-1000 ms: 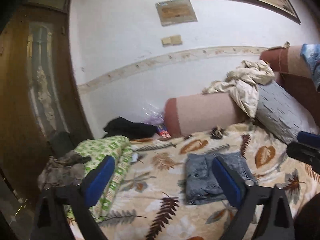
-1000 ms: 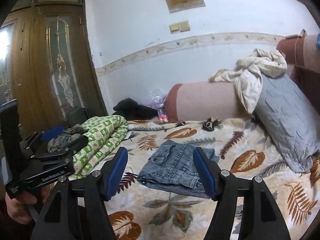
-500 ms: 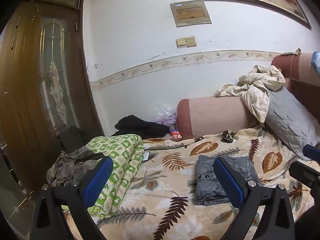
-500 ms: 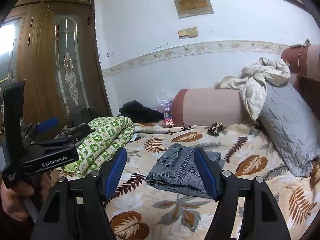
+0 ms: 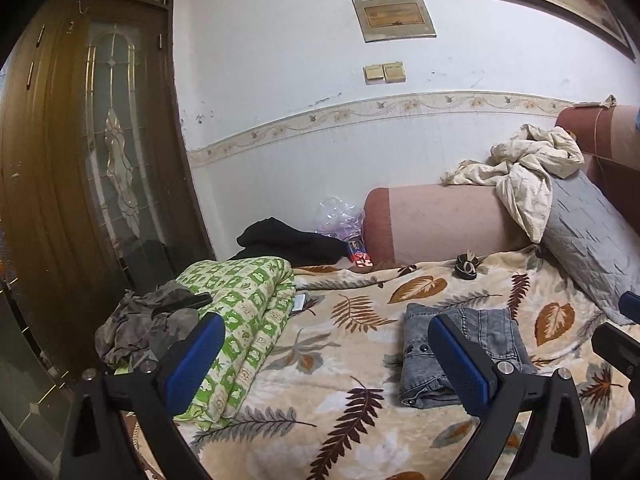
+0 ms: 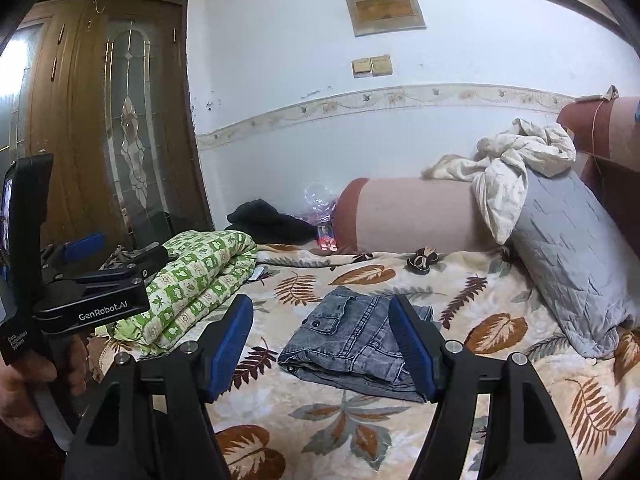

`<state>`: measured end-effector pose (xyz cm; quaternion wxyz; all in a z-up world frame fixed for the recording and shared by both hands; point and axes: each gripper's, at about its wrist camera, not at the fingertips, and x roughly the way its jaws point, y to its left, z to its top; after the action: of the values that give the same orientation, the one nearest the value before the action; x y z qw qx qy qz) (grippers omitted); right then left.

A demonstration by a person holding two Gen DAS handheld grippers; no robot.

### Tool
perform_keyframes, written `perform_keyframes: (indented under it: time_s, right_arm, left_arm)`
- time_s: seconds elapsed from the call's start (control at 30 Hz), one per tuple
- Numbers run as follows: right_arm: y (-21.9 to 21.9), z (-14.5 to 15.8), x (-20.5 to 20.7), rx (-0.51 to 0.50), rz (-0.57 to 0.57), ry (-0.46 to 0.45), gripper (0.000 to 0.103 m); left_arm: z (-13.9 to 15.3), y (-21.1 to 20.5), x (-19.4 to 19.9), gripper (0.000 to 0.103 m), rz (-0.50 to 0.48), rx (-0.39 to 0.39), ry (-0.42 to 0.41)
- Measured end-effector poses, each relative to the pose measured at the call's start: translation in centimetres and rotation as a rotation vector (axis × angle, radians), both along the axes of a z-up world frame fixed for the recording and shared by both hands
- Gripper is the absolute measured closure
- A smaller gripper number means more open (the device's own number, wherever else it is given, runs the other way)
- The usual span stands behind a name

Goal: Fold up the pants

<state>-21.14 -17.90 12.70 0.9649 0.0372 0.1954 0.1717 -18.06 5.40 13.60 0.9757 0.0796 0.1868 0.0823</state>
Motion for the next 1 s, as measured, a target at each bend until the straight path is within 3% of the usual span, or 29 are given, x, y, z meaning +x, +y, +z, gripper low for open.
perform_keyframes:
  time_s: [1.0]
  right_arm:
    - [-0.1, -1.7, 2.3, -0.01, -0.029, 0.069, 0.031]
  left_arm:
    - [-2.2, 0.1, 2.0, 0.0, -0.02, -0.029, 0.056]
